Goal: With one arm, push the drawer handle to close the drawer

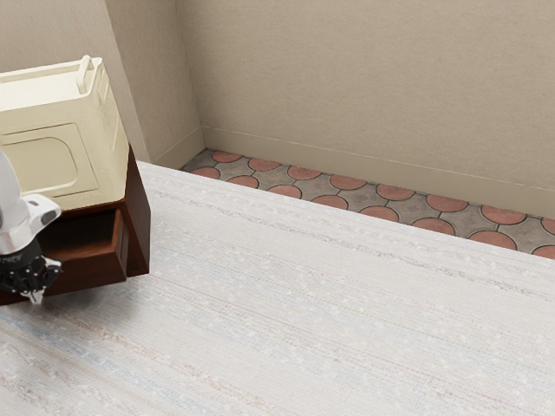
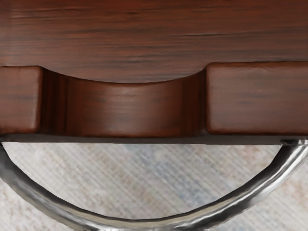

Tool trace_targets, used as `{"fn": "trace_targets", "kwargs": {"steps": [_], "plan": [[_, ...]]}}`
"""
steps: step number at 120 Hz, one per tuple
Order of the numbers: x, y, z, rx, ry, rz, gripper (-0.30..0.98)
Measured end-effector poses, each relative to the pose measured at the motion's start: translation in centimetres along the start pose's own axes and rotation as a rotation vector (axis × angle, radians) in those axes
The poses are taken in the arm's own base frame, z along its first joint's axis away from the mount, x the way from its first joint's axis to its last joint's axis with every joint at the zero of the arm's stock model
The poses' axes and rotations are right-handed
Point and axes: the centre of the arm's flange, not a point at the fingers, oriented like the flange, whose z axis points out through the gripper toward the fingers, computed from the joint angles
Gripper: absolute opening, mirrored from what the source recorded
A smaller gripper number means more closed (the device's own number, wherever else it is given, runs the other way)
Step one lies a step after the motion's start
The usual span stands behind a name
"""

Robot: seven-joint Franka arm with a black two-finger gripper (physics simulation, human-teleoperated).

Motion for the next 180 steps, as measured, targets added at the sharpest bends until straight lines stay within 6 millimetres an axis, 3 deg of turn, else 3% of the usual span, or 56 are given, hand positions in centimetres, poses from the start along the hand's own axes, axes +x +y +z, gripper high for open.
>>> {"fn": "trace_targets", "kwargs": {"steps": [38, 56, 73, 180], "plan": [[2.9, 0.2, -0.6, 0.007, 0.032, 0.031, -0.10], [4.6, -1.0, 0.0, 0.014, 0.019, 0.014, -0.10], [6.6, -1.0, 0.4, 0.031, 0.023, 0.027, -0.10], [12.4, 0.7, 0.0, 0.053, 0.067, 0.114, -0.10]]}}
